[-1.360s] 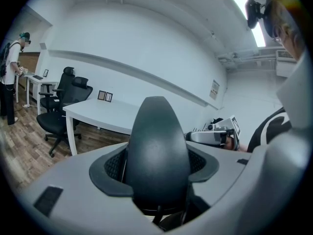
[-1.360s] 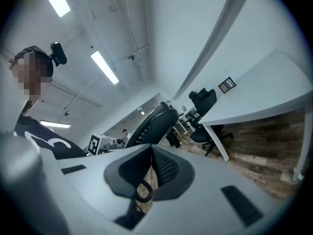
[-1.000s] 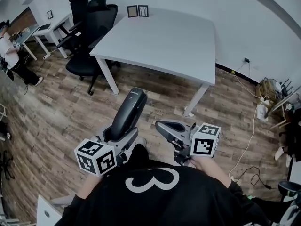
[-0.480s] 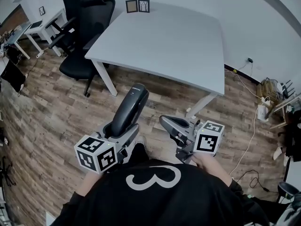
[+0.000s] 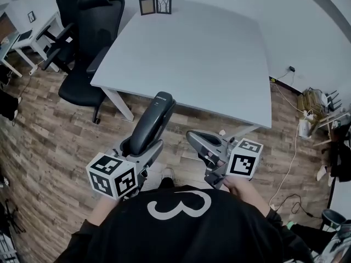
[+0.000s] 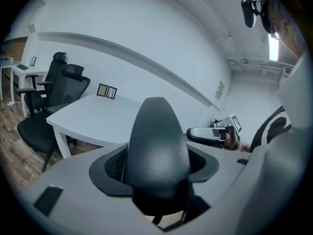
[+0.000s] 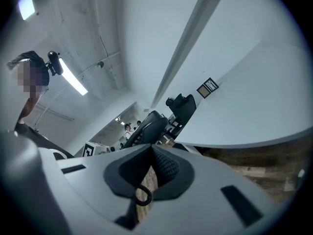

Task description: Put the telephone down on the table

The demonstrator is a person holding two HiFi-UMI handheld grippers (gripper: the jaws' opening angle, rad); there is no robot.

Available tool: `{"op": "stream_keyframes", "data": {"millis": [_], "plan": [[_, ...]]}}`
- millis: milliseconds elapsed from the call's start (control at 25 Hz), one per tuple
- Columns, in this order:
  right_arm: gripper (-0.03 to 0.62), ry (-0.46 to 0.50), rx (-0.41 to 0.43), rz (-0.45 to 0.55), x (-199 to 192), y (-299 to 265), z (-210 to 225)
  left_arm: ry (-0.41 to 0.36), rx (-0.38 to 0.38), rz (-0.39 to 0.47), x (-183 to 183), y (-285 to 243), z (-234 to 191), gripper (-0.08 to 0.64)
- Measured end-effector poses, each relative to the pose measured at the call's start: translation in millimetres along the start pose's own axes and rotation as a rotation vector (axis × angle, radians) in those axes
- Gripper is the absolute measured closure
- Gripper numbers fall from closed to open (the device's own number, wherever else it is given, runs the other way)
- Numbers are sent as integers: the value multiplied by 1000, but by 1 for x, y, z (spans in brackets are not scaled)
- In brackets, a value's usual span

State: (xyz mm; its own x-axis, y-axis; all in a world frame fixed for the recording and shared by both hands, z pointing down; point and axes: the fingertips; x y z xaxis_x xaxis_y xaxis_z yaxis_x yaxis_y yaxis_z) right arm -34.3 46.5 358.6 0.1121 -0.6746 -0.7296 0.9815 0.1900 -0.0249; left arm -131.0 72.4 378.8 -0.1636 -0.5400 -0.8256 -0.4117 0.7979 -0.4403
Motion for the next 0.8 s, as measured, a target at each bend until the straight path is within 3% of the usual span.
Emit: {"op": "stream_keyframes", "data": {"millis": [360,800], "plan": [[583,11,-33,39,31,-46,33,-26,-27,-6,35,-29,-54,272],[583,3,-83,89,51,-35,68,-78,-61,-17,62,-75,-56,272]]}}
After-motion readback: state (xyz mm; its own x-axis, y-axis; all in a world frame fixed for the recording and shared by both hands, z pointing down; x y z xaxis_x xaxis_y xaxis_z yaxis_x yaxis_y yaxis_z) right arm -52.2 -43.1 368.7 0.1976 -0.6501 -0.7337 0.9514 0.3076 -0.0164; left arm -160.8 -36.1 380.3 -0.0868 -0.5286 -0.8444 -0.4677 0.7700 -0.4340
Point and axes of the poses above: the fingertips, and each gripper's own axes: y backward along the fingers, z to its right, x out of its top, and after that the axes turned 5 degrees about x, right-handed
